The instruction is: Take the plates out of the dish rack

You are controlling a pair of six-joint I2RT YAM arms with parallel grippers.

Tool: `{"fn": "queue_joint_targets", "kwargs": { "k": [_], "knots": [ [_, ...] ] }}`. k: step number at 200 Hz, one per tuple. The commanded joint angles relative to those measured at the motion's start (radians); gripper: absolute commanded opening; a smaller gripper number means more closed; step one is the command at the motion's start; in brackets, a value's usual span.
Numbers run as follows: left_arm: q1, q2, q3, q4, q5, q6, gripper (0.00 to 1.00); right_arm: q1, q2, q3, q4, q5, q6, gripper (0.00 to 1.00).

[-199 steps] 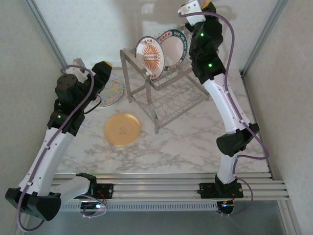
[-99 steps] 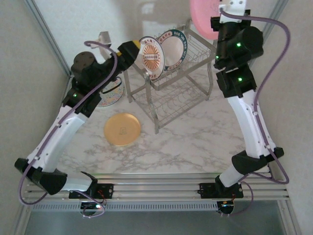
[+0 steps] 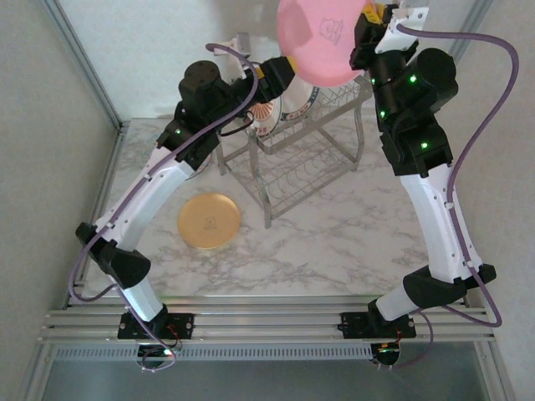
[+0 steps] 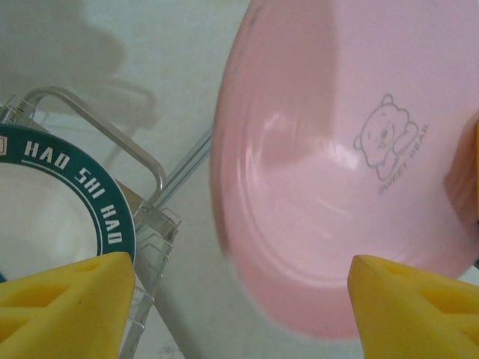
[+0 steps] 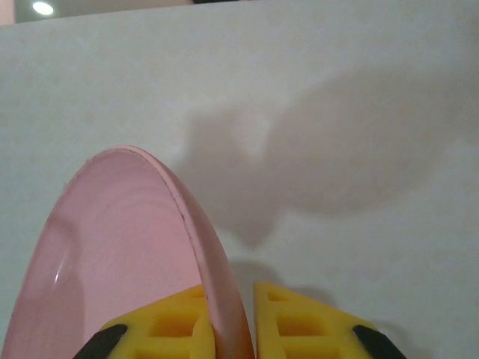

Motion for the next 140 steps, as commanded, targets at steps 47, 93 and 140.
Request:
{"fn": "queue_joint_targets", "kwargs": {
  "k": [47, 93, 140],
  "knots": [
    [-0.003, 0.029, 0.075, -0.040, -0.018, 0.030, 0.68, -0.010, -0.042, -0.010, -0.022, -0.138, 0.194, 0.00],
    [-0.003, 0.018, 0.066, -0.029, -0.031, 0.008, 0.23, -0.010, -0.037, -0.024, -0.032, -0.168, 0.233, 0.00],
    [0.004, 0.002, 0.052, -0.003, -0.020, -0.035, 0.00, -0.012, -0.020, -0.009, -0.056, -0.246, 0.255, 0.00]
  ]
}}
